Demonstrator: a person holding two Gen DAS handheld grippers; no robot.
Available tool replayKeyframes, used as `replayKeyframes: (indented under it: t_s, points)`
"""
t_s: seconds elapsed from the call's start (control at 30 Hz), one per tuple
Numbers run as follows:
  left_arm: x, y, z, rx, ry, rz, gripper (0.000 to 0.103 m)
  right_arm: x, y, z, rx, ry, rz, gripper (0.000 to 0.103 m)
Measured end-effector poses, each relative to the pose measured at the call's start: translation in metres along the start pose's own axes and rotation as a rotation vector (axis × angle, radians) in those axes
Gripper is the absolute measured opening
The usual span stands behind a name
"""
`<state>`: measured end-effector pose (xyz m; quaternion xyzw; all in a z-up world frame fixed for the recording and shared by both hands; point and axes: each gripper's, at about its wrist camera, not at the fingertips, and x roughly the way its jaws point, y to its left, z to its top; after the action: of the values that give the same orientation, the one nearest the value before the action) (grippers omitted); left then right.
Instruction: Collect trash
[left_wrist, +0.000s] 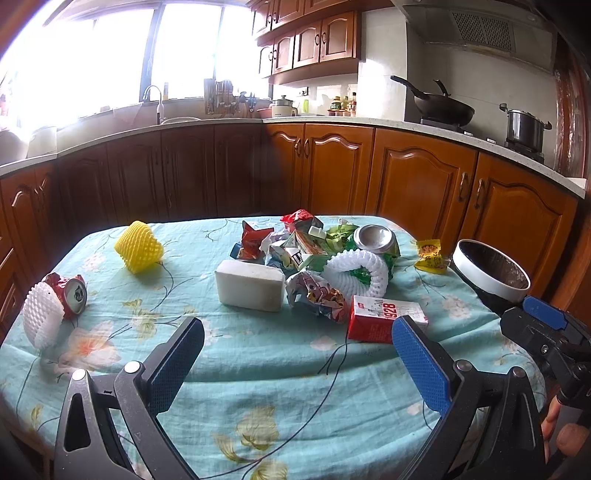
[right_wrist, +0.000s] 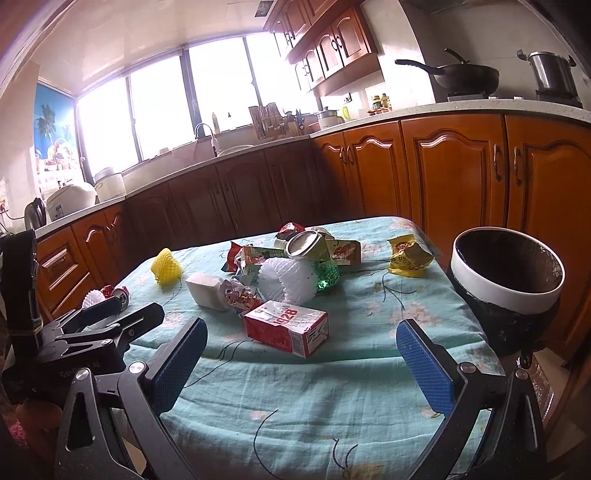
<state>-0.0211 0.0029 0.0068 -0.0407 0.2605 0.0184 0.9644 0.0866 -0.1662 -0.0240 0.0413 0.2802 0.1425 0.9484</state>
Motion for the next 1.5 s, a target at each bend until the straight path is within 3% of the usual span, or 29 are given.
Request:
replayKeyframes:
  t_s: [0.93,1.2,1.5]
  points:
    - [0.001,0.001,0.001,-0.002,0.001,-0.002,0.102,0.000,-0.002,0.004,0.011,0.004,0.019,0.103]
    - [0.013,0.009,0.003,-0.016,0.035,0.003,0.102,0.019,-0.009,0.009,0.004,0.059,0.090,0.103]
    - [0.049,0.023,0.011,-0.059,0.129,-0.014,0.101,0.059,-0.013,0.008,-0.038,0.168,0.154,0.103]
